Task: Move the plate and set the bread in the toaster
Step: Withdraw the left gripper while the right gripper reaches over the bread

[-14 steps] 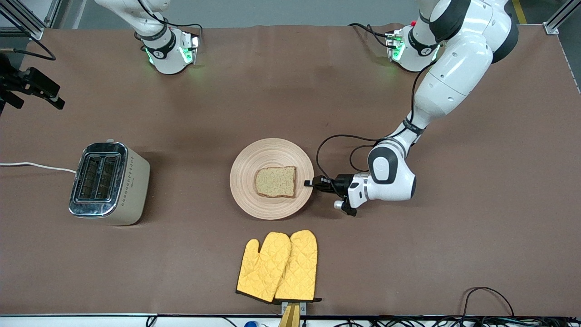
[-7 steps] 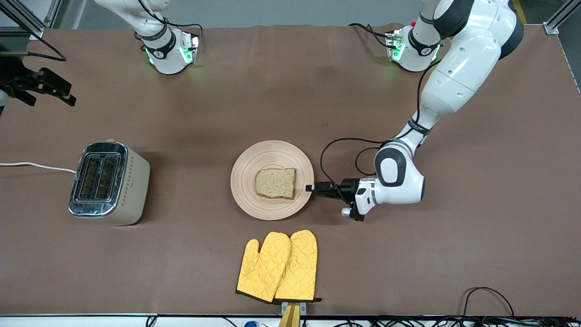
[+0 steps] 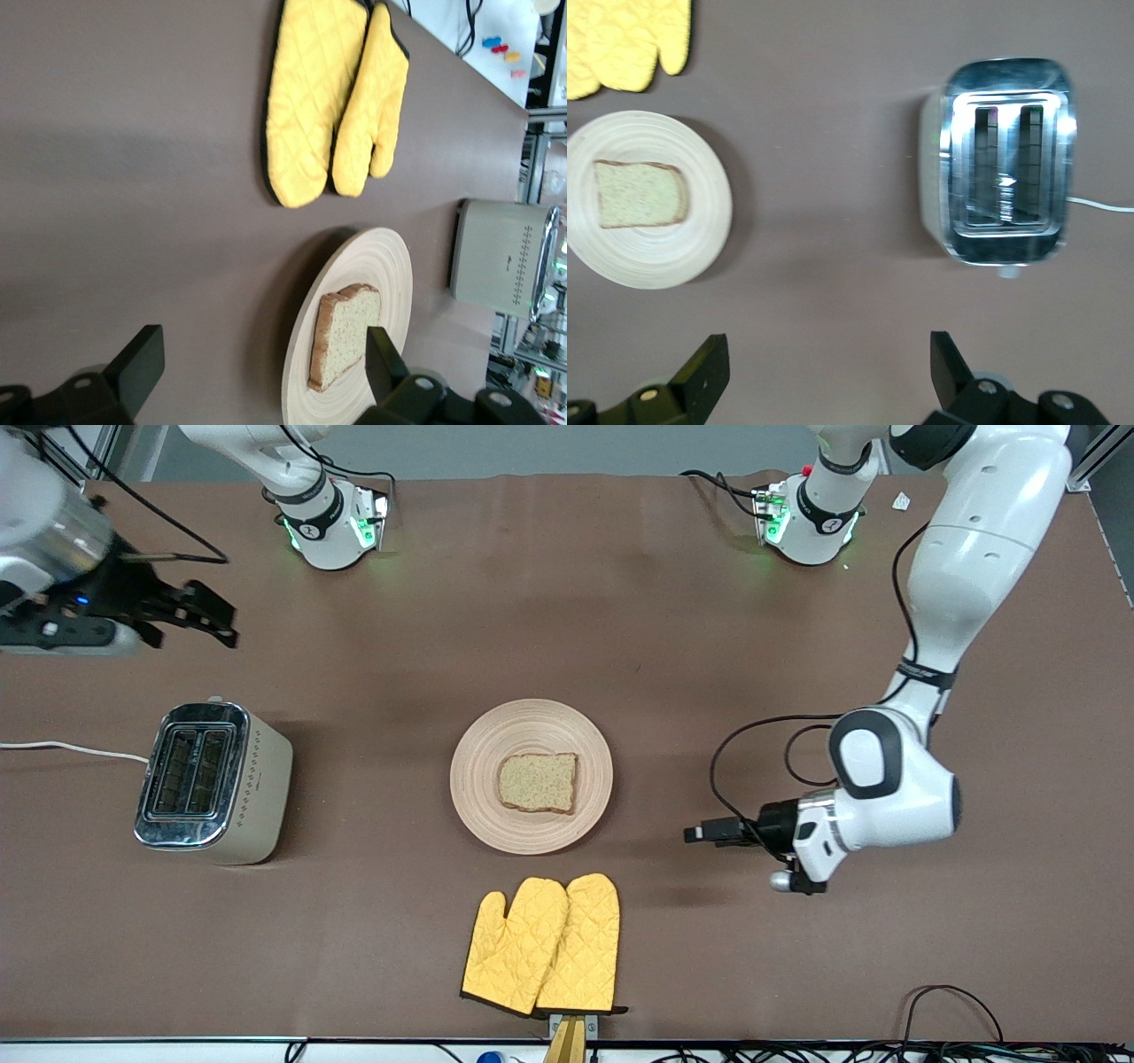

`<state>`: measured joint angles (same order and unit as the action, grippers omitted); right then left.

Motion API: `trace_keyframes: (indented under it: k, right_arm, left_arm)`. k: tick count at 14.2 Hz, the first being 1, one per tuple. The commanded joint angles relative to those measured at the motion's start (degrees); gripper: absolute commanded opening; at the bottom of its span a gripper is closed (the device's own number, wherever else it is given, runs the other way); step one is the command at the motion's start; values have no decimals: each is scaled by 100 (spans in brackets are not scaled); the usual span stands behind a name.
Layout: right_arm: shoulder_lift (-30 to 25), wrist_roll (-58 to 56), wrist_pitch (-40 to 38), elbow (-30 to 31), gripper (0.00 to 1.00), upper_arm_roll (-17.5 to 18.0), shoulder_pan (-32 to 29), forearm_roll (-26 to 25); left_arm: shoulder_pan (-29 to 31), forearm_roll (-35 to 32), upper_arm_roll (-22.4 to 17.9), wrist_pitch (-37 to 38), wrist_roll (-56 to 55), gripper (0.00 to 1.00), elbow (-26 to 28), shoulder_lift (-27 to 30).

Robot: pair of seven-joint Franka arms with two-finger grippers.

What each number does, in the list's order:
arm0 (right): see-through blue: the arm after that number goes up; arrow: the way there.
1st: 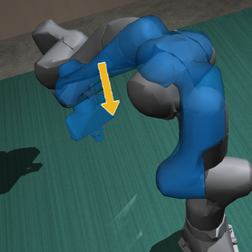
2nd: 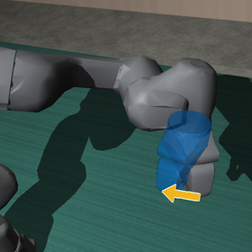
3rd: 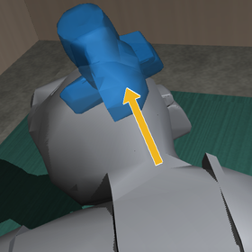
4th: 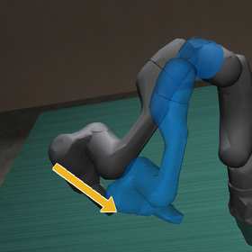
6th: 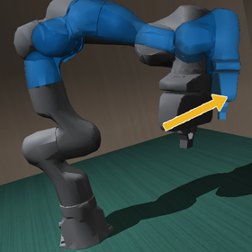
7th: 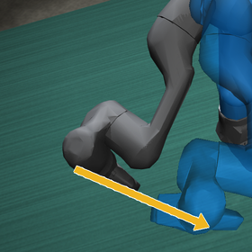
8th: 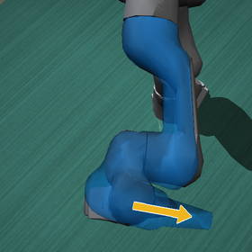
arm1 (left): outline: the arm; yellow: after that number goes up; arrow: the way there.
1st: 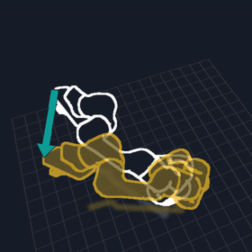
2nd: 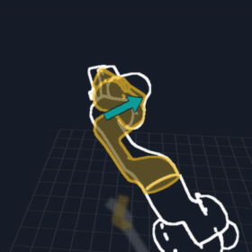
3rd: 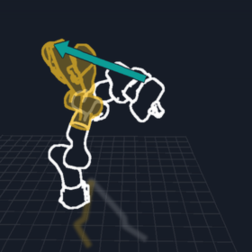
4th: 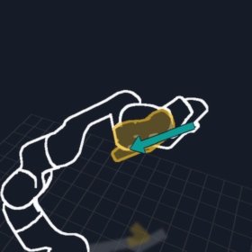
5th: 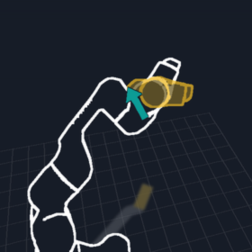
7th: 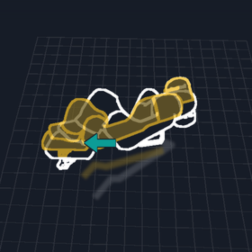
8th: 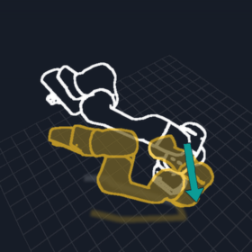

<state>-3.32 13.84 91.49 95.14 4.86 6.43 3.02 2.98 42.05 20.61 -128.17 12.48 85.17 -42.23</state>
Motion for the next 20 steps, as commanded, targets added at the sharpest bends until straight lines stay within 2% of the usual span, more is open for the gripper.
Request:
trace_keyframes:
  k: [1,4,9,13,15,18,20]
  right_arm:
    - [435,679,482,-30,100,-47,506,286]
    - [1059,1541,1168,-39,100,-47,1148,305]
    - [2306,2324,2758,-48,100,-47,1861,278]
    - [3221,2325,3586,-48,100,-64,2055,199]
    - [3608,2325,3919,-48,100,-73,2073,191]
    - [3961,2325,4298,-48,100,-82,2090,190]
    - [4084,2325,4395,-48,95,-90,2195,199]
  left_arm:
    - [88,-686,-39,108,-499,100,-70,363]
    - [211,-1854,-39,273,-1044,100,-62,855]
    - [387,-3631,-92,1231,-1519,100,-44,1804]
    - [335,-4458,-22,2021,-2345,100,-53,2516]
    - [344,-4678,-4,2356,-2356,100,-70,2807]
    - [291,-4942,-4,2673,-2329,100,-71,3185]
    - [221,-4952,-74,2858,-2312,100,43,3527]
